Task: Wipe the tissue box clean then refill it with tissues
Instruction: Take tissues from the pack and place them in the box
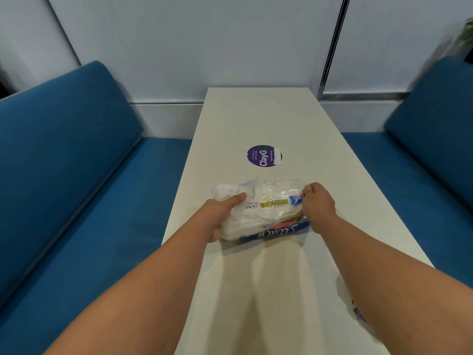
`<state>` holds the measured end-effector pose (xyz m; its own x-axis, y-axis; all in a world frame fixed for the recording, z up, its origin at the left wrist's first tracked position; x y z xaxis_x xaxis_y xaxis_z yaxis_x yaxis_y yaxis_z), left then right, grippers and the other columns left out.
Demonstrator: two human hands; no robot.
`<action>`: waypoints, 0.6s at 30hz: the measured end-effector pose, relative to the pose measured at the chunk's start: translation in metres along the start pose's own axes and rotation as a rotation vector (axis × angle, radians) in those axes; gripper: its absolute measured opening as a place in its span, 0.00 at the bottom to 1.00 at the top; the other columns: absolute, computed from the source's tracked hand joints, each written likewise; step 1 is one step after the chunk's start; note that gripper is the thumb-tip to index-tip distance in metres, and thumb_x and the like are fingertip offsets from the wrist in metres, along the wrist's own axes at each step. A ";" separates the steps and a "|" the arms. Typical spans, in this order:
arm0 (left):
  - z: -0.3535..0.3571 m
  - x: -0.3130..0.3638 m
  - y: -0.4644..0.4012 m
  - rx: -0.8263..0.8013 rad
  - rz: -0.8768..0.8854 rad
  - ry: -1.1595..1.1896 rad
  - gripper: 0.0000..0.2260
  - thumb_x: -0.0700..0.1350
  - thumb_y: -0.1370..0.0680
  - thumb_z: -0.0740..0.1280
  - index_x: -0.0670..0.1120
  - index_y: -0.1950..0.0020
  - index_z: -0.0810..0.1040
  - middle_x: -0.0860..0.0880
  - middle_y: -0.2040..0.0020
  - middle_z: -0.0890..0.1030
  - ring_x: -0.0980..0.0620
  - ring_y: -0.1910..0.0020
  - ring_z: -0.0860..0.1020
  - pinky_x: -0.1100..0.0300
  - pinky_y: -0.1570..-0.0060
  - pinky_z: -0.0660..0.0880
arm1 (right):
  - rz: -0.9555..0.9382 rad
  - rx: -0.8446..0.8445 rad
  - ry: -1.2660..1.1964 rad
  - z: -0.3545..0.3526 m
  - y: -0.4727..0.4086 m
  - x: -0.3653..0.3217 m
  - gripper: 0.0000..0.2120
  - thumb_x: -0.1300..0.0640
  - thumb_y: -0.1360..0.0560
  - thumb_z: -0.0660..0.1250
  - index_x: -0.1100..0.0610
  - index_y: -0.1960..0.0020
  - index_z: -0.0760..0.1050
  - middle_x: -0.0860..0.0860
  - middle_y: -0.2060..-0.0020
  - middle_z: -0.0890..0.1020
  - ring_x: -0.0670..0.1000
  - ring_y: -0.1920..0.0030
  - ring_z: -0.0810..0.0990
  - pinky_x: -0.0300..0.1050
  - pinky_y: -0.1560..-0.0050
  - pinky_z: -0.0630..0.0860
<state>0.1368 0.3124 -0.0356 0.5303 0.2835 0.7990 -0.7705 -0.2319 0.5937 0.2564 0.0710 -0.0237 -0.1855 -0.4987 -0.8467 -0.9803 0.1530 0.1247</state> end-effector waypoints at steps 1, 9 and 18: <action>0.002 0.001 0.001 -0.019 -0.006 0.016 0.24 0.53 0.32 0.78 0.43 0.42 0.79 0.45 0.52 0.86 0.44 0.55 0.84 0.48 0.59 0.81 | -0.004 -0.003 -0.011 0.000 0.000 -0.001 0.11 0.55 0.18 0.52 0.57 0.51 0.71 0.56 0.53 0.77 0.55 0.55 0.73 0.45 0.62 0.69; 0.016 -0.011 0.000 -0.106 -0.066 0.153 0.16 0.49 0.31 0.76 0.44 0.46 0.81 0.45 0.54 0.86 0.45 0.60 0.85 0.52 0.59 0.80 | -0.009 -0.021 -0.036 0.001 -0.005 0.000 0.12 0.53 0.18 0.53 0.57 0.50 0.72 0.55 0.54 0.77 0.54 0.55 0.75 0.50 0.56 0.74; 0.033 -0.012 0.000 -0.214 -0.077 0.201 0.14 0.48 0.28 0.71 0.44 0.45 0.82 0.43 0.48 0.85 0.43 0.54 0.84 0.49 0.55 0.80 | -0.012 -0.044 -0.066 0.002 -0.007 0.003 0.12 0.52 0.18 0.53 0.56 0.52 0.73 0.55 0.54 0.79 0.57 0.52 0.78 0.51 0.54 0.76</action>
<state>0.1425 0.2782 -0.0423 0.5261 0.4762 0.7046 -0.7988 -0.0076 0.6015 0.2630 0.0699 -0.0282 -0.1708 -0.4426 -0.8803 -0.9847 0.1091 0.1362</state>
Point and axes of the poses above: each hand's wrist, its own y-axis away from the middle knuckle, its own z-axis out of the palm, x = y × z, the point moved 9 cm from there along -y, towards the middle knuckle
